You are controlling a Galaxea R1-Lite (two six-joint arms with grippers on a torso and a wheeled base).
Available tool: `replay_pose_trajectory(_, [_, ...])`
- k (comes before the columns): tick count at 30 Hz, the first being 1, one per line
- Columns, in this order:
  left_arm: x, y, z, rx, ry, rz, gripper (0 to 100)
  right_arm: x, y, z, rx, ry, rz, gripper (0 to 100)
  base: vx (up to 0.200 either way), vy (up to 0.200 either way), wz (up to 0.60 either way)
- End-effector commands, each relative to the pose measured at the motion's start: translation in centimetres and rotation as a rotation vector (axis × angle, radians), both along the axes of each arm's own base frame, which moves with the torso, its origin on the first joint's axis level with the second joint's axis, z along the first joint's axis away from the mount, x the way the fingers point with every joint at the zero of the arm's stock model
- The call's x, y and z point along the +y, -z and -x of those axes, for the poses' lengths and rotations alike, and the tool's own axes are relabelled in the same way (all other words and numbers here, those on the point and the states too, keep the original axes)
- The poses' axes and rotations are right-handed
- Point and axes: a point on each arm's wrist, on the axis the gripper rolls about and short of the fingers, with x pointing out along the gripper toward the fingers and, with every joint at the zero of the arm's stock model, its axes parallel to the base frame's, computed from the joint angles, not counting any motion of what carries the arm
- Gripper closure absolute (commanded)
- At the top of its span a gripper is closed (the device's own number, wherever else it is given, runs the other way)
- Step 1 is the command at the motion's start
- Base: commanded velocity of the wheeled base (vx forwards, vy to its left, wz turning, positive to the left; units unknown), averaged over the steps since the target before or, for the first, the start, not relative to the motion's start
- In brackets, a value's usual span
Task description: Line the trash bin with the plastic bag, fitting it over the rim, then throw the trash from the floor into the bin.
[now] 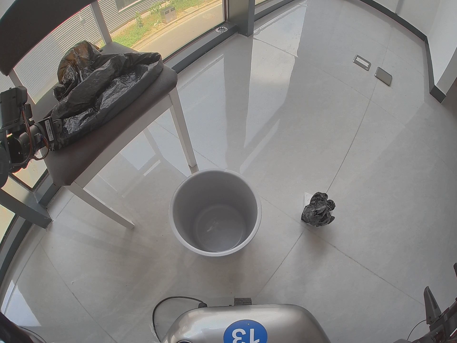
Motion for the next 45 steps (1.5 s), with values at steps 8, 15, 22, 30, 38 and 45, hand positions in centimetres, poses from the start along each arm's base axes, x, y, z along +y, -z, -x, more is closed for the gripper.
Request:
replay_pose_trajectory(8, [0.8,0.3,-1.7,0.006,-0.020,0.001,0,0.0,0.5,-0.1,0.010,-0.001,0.001,0,0.000,0.000,0.00])
replay_pose_trajectory(15, [0.9,0.4,-2.6,0.006,-0.026,-0.002,0,0.0,0.5,-0.1,0.011,-0.001,-0.001,0,0.000,0.000,0.00])
replay_pose_trajectory(22, [1.1,0.3,-3.4,0.000,-0.029,-0.003,0,0.0,0.5,-0.1,0.010,-0.001,0.002,0,0.000,0.000,0.00])
replay_pose_trajectory(30, [1.1,0.2,-3.5,-0.005,-0.032,-0.003,100,0.0,0.5,-0.1,0.010,-0.001,0.002,0,0.000,0.000,0.00])
replay_pose_trajectory(38, [1.0,0.0,-3.1,-0.017,-0.028,-0.004,100,0.0,0.5,-0.1,0.010,-0.001,0.002,0,0.000,0.000,0.00])
replay_pose_trajectory(45, [-0.4,-0.5,-1.4,-0.006,0.027,-0.031,100,0.0,0.5,-0.1,0.011,0.001,-0.006,0,0.000,0.000,0.00])
